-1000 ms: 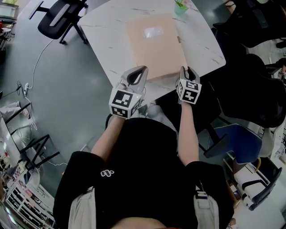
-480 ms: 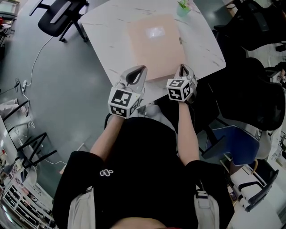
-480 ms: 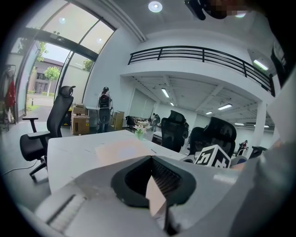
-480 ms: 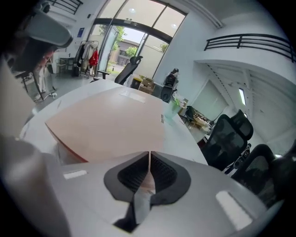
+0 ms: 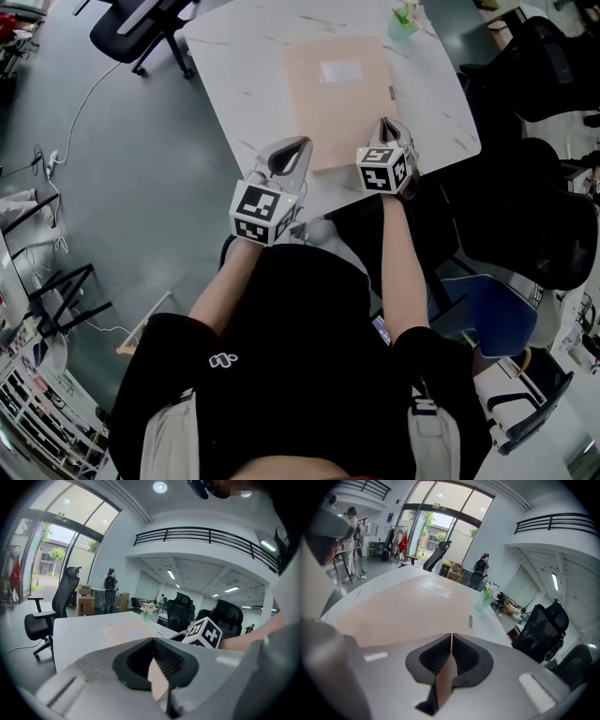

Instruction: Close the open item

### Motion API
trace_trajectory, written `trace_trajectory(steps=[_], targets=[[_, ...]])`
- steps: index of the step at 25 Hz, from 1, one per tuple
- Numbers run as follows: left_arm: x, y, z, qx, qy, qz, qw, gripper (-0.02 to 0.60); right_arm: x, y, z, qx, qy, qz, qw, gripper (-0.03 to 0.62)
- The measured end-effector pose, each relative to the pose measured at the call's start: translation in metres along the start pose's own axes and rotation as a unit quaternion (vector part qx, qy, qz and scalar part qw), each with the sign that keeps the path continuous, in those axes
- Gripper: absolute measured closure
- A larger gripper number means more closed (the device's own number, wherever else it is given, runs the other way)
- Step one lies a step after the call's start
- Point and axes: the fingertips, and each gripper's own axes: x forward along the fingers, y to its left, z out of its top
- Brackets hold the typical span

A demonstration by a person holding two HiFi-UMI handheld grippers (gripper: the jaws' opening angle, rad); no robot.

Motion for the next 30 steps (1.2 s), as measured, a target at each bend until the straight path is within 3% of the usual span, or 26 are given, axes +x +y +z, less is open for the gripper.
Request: trace_trajectory(steps=[21, 30], targets=[[-0.012, 0.033, 0.008, -0.013, -0.013, 0.037, 0.9991, 0.591, 0.056, -0.015, 0.034, 0.001, 0.023, 0.039, 0.999, 0.606], [-0.009, 0.036, 0.014, -0.014, -0.020, 0.034, 0.9991, 0.591, 0.061, -0.012, 0.029, 0.066, 0.032, 0.101, 0.992, 0.606]])
